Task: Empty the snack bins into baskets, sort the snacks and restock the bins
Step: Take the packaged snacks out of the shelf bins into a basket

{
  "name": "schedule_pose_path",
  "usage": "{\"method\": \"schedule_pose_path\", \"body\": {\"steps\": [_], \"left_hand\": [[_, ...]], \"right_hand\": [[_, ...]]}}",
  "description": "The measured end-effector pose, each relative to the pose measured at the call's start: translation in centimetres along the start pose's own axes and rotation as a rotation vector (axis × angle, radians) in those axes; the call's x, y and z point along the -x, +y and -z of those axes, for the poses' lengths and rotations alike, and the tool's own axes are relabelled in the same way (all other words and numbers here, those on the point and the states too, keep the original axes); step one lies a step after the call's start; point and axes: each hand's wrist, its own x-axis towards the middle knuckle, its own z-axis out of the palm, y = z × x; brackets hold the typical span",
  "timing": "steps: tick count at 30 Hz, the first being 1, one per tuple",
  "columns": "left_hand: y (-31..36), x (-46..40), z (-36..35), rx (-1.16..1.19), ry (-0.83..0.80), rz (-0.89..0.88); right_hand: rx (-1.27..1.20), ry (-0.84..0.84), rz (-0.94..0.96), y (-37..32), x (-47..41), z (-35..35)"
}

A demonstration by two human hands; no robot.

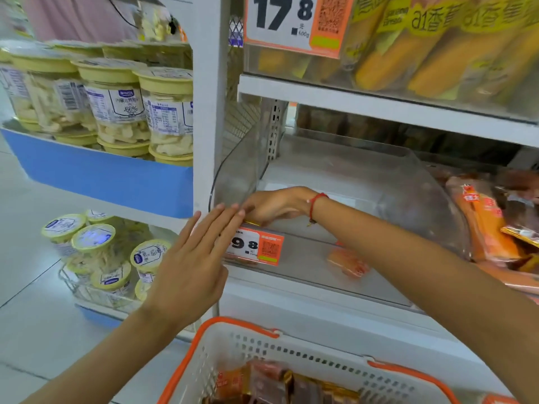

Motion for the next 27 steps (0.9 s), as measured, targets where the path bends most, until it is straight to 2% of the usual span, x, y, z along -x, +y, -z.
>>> {"method": "schedule_pose_path", "body": {"steps": [4,7,8,10,12,14,16,19,21,25,27], "left_hand": [[0.3,-0.2,0.7,-0.005,0.014,0.000],[0.4,-0.1,1.1,0.023,0.031,0.001],[0.5,0.0,1.2,0.024,0.034,0.002],[0.8,-0.3,1.6,0.025,0.038,0.017],[1.3,-1.2,2.4,0.047,0.074,0.059],[2.2,-2.6,3.3,0.072,0.132,0.089],[4.0,-4.5,4.6,0.169,0.101,0.144],[7.4,-9.4,5.7,0.394,-0.165,0.290],[9.5,-13.3,4.7,0.477,-0.504,0.301],[14.5,-17.3,3.4,0.511,-0.971,0.355],[16.2,-17.6,3.0,0.463,-1.132,0.296]], "right_hand": [[-0.538,-0.238,0.017,0.5,1.6,0.4],[-0.568,-0.364,-0.012,2.4,4.9,1.0],[-0.540,-0.345,-0.018,2.9,6.5,1.0],[-0.450,-0.189,-0.020,3.5,9.7,0.7],[-0.457,0.043,-0.038,4.2,12.5,0.4],[-0.478,0.316,-0.028,4.8,15.7,-0.2],[-0.371,0.631,0.008,5.1,19.6,-1.3],[-0.329,1.003,0.011,5.3,25.6,-4.2],[-0.269,1.096,0.006,5.8,28.3,-6.5],[-0.288,0.895,-0.099,8.8,30.0,-11.1],[-0.261,0.810,-0.110,10.5,30.5,-13.0]]}}
